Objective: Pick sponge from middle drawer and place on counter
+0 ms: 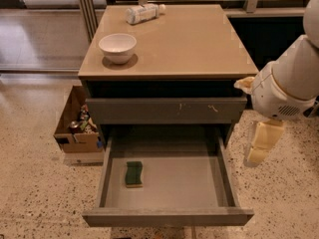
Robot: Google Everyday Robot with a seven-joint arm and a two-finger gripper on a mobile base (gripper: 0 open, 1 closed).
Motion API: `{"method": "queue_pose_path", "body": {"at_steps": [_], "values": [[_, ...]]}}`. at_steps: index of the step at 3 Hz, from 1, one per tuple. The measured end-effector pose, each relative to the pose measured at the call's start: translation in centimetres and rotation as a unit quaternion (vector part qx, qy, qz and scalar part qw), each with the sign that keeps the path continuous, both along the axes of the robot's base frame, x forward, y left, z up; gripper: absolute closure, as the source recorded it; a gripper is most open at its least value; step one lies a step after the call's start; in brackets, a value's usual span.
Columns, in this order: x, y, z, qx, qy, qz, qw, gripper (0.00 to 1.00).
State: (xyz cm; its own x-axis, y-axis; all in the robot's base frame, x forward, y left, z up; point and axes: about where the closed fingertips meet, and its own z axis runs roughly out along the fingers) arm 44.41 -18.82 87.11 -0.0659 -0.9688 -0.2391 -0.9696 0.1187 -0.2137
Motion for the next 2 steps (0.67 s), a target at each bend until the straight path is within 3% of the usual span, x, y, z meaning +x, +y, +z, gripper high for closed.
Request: {"method": "queue_pose_path", "body": {"at_steps": [2], "values": [[1.9,-0.6,-7.8,0.039,0.036,0.005,0.9985,0.00]]}}
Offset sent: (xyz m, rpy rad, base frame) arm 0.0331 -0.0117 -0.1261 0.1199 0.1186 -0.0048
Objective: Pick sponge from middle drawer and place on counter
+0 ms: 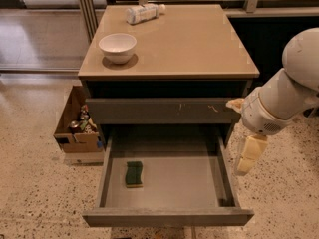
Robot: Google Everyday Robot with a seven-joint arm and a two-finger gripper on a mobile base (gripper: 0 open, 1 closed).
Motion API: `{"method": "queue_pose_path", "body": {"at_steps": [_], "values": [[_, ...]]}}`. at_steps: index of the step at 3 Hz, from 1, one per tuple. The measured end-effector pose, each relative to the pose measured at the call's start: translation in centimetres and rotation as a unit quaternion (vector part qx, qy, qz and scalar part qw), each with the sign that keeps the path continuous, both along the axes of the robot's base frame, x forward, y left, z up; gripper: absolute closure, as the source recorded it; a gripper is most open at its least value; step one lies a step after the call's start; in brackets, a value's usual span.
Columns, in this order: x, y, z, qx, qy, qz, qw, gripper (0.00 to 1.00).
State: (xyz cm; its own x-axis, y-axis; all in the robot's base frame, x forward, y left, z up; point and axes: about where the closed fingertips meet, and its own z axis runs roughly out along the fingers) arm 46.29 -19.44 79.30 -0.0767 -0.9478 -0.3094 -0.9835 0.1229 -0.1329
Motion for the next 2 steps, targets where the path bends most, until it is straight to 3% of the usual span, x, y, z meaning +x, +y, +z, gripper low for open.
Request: {"method": "queue_pose_path", "body": {"at_steps": [2], "values": [[1.5,0.3,-6.1,0.047,0.021,-0.006,0.9987,0.00]]}}
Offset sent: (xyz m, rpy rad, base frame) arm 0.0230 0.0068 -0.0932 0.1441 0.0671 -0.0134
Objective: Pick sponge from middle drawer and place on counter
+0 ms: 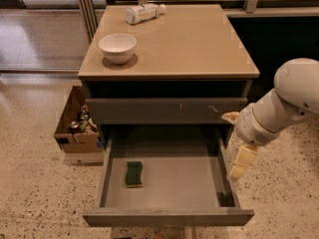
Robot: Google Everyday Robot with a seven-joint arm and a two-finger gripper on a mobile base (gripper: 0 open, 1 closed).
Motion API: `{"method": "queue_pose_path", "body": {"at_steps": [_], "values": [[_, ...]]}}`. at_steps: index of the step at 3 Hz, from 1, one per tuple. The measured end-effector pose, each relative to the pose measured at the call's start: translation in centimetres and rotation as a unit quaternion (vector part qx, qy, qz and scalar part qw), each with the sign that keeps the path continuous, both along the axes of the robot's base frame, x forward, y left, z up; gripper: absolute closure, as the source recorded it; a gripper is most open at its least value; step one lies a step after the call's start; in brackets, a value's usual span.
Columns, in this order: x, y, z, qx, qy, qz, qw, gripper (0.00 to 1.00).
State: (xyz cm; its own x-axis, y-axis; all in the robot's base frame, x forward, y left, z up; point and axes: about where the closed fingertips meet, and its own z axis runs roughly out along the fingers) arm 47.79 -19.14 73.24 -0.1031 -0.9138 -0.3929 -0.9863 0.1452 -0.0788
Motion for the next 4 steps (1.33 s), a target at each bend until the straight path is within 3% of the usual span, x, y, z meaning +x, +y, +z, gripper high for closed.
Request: {"method": "queue_pose_path", "body": {"at_steps": [1,2,4], "values": [[0.5,1.1,-1.8,0.017,0.007,0.007,0.9998,0.00],[0.8,4.7,-4.1,0.040,0.018,0.032,0.9985,0.00],[1.1,4.9,-5.3,0.049,0.017,0.032,0.9981,0.00]]}}
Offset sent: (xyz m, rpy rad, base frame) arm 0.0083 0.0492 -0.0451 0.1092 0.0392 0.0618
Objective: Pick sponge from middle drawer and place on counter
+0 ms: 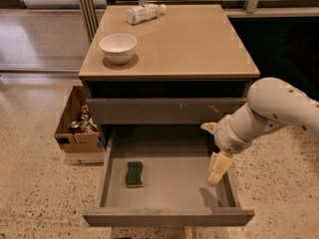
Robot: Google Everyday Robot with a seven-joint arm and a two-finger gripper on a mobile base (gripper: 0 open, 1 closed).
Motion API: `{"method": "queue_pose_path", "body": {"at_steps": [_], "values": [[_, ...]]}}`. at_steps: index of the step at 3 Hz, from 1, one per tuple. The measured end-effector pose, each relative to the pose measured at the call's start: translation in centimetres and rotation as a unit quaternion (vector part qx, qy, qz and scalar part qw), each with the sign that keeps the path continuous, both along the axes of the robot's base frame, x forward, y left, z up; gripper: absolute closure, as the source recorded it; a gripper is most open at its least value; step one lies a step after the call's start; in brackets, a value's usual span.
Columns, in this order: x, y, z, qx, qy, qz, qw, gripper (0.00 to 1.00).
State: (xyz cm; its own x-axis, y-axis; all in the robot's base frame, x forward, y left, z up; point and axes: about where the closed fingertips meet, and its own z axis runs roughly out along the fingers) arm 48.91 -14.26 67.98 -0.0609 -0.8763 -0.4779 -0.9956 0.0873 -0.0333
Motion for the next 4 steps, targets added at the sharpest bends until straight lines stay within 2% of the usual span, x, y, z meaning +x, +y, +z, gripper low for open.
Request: {"method": "queue_pose_path", "body": {"at_steps": [1,2,3,4], "values": [[0.9,0.7,-2.3,0.016,0.000,0.008,0.9998,0.00],[2.6,2.0,-5.3,0.034,0.003,0.031,0.9989,0.00],[4.7,3.9,-9.0,0.044,0.010,0.063,0.9970,0.00],[6.9,7.5,-13.0,0.064,0.019,0.103,0.9925,0.00]]}}
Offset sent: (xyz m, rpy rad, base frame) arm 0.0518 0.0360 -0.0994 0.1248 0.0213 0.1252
